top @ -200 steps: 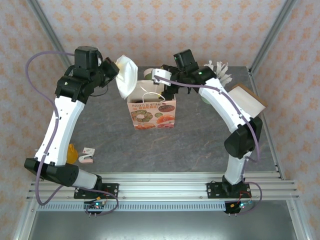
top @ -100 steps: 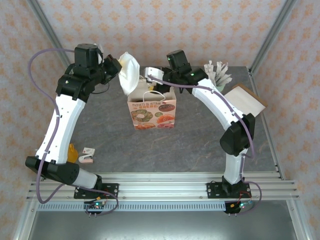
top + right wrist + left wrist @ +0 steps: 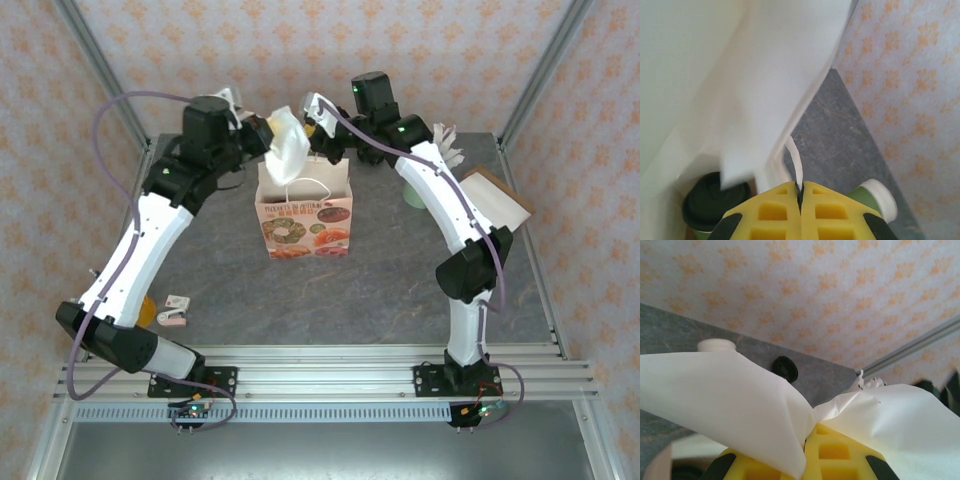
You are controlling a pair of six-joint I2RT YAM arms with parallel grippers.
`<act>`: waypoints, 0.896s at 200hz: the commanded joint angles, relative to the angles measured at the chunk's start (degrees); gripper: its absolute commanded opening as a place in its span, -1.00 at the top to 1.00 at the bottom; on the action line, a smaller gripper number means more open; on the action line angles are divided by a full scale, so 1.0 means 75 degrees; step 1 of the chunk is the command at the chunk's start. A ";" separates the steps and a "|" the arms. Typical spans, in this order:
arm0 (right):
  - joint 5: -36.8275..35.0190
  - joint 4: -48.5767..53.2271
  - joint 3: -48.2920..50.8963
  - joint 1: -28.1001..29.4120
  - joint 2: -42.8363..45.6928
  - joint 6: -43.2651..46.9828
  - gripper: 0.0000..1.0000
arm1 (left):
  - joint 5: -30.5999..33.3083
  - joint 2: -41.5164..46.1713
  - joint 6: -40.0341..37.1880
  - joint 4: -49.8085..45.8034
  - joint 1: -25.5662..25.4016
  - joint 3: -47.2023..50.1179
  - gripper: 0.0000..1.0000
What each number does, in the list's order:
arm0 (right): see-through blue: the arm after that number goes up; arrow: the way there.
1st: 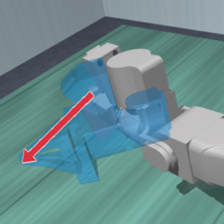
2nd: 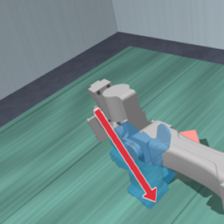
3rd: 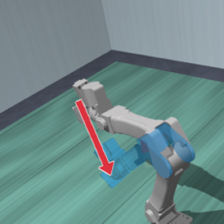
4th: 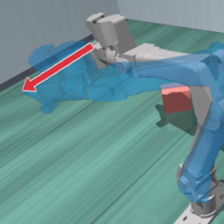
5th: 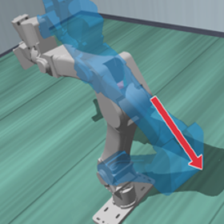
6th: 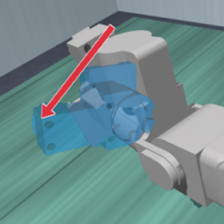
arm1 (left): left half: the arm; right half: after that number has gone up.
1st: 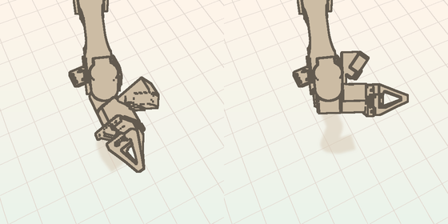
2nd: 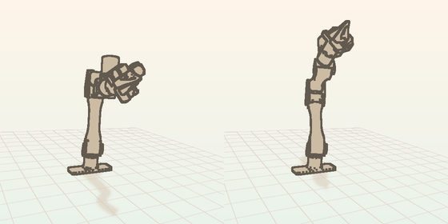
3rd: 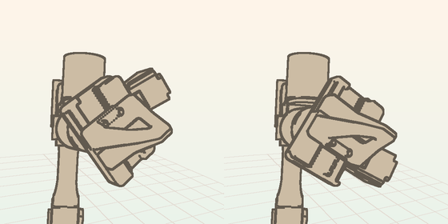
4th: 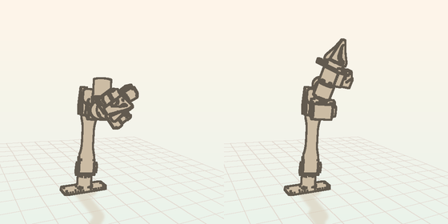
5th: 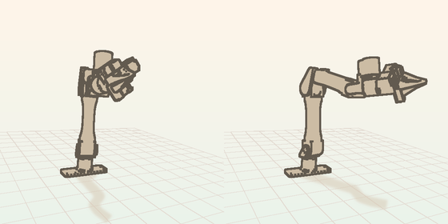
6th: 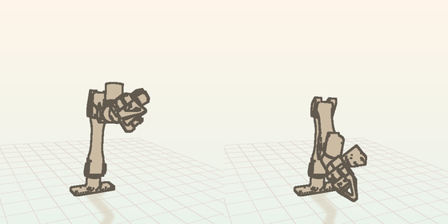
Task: Pack the takeout coffee
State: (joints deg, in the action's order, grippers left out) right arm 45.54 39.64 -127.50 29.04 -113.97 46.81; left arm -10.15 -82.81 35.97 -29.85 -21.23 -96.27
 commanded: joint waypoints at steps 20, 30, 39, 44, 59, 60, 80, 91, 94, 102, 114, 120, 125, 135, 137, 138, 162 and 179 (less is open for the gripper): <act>0.0141 0.0133 -0.0437 -0.0075 -0.0209 -0.1232 0.97 | 0.1532 0.0855 0.0753 0.2014 -0.0395 0.2074 1.00; 0.0149 0.0152 -0.0509 -0.0075 -0.0265 -0.1418 0.98 | 0.1650 0.0970 0.1006 0.2302 -0.0459 0.2508 1.00; 0.0191 0.0080 -0.0544 -0.0075 -0.0308 -0.1617 0.99 | 0.1627 0.0954 0.1128 0.2431 -0.0513 0.2794 1.00; 0.0226 0.0058 -0.0557 -0.0073 -0.0330 -0.1711 0.99 | 0.1623 0.0920 0.1180 0.2407 -0.0529 0.2885 1.00; 0.0327 0.0017 -0.0680 -0.0075 -0.0415 -0.1905 1.00 | 0.1577 0.0781 0.1121 0.2253 -0.0590 0.2973 1.00; 0.0333 0.0020 -0.0688 -0.0075 -0.0414 -0.1917 1.00 | 0.1577 0.0766 0.1116 0.2214 -0.0596 0.2959 1.00; 0.0372 0.0025 -0.0830 -0.0075 -0.0481 -0.1999 1.00 | 0.1422 0.0520 0.0892 0.1412 -0.0626 0.2637 1.00; 0.0368 0.0042 -0.0872 -0.0075 -0.0504 -0.1969 1.00 | 0.1224 0.0317 0.0710 0.0808 -0.0626 0.2359 0.94; 0.0364 0.0054 -0.0883 -0.0075 -0.0508 -0.1969 1.00 | 0.1159 0.0248 0.0627 0.0609 -0.0626 0.2257 0.94; 0.0362 0.0048 -0.0907 -0.0075 -0.0522 -0.1953 1.00 | 0.0948 0.0032 0.0296 0.0032 -0.0626 0.1896 0.91; 0.0352 0.0077 -0.0932 -0.0075 -0.0530 -0.1960 1.00 | 0.0852 -0.0307 -0.0194 -0.1048 -0.0666 0.1192 0.87; 0.0338 0.0087 -0.0950 -0.0075 -0.0531 -0.1973 1.00 | 0.0805 -0.0456 -0.0421 -0.1417 -0.0693 0.0931 0.83; 0.0338 0.0095 -0.0964 -0.0075 -0.0533 -0.1987 1.00 | 0.0734 -0.0565 -0.0600 -0.1652 -0.0706 0.0784 0.78; 0.0341 0.0101 -0.0948 -0.0075 -0.0532 -0.1998 1.00 | 0.0561 -0.0747 -0.0670 -0.1891 -0.0714 0.0687 0.75; 0.0348 0.0096 -0.0946 -0.0075 -0.0533 -0.2004 1.00 | 0.0505 -0.0763 -0.0670 -0.1871 -0.0727 0.0705 0.75; 0.0355 0.0095 -0.0943 -0.0075 -0.0532 -0.2007 1.00 | 0.0472 -0.0767 -0.0676 -0.1858 -0.0729 0.0718 0.74; 0.0362 0.0111 -0.0956 -0.0063 -0.0565 -0.2069 1.00 | -0.0209 -0.0923 -0.0670 -0.1290 -0.0823 0.0949 0.52; 0.0279 0.0097 -0.0955 -0.0063 -0.0541 -0.2152 1.00 | 0.0162 -0.1001 -0.1017 -0.1433 -0.0934 0.0905 0.37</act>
State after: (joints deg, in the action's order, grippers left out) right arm 46.98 40.27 -132.46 28.77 -117.75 32.14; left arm -8.32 -89.52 32.32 -37.01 -27.03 -89.30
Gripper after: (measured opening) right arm 0.049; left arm 0.264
